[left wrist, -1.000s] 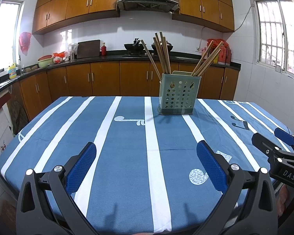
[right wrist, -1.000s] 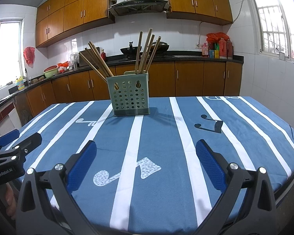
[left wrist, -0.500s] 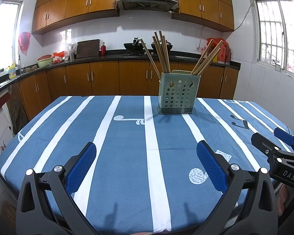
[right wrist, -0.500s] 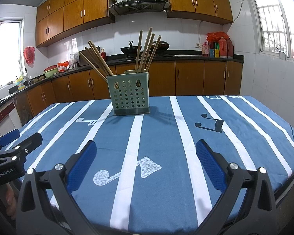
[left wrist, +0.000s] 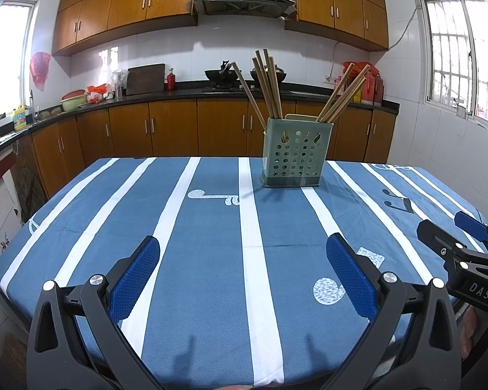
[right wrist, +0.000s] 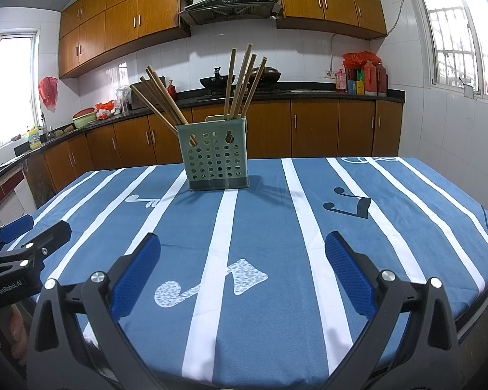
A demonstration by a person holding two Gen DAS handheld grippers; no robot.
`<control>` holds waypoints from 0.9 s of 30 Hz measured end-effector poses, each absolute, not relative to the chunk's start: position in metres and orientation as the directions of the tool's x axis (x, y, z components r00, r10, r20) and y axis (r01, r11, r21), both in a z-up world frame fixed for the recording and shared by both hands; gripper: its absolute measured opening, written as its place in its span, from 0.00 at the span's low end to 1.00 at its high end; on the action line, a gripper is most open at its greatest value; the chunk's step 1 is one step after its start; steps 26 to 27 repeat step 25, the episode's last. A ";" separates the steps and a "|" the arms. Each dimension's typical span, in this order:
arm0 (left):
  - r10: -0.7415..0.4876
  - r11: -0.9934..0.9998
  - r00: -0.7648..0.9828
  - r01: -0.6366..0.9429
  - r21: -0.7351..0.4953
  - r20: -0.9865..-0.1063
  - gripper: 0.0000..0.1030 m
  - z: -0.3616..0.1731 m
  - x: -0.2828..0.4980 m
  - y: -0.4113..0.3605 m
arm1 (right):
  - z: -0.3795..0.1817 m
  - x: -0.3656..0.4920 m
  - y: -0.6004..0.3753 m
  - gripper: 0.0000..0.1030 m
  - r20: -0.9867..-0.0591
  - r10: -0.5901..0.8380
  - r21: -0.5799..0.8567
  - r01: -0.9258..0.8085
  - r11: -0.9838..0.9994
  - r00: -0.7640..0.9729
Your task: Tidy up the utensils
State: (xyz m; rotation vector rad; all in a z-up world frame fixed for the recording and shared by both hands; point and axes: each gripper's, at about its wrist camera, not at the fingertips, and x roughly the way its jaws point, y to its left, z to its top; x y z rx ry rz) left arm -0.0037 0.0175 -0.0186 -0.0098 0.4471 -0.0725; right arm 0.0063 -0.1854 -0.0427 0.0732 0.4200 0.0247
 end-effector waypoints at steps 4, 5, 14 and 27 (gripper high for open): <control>-0.073 0.997 0.899 0.069 -0.025 -0.433 0.98 -0.022 -0.005 0.017 | -0.043 0.007 -0.186 0.96 -0.407 0.040 0.076 -0.010 0.997 0.913; -0.074 0.997 0.898 0.070 -0.025 -0.433 0.98 -0.023 -0.006 0.017 | -0.043 0.007 -0.185 0.96 -0.407 0.040 0.076 -0.009 0.997 0.912; -0.078 0.997 0.897 0.074 -0.026 -0.435 0.98 -0.026 -0.007 0.016 | -0.043 0.007 -0.185 0.96 -0.408 0.040 0.077 -0.009 0.997 0.912; -0.076 0.997 0.895 0.068 -0.034 -0.440 0.98 -0.023 -0.008 0.017 | -0.046 0.006 -0.185 0.96 -0.409 0.039 0.078 -0.008 0.997 0.912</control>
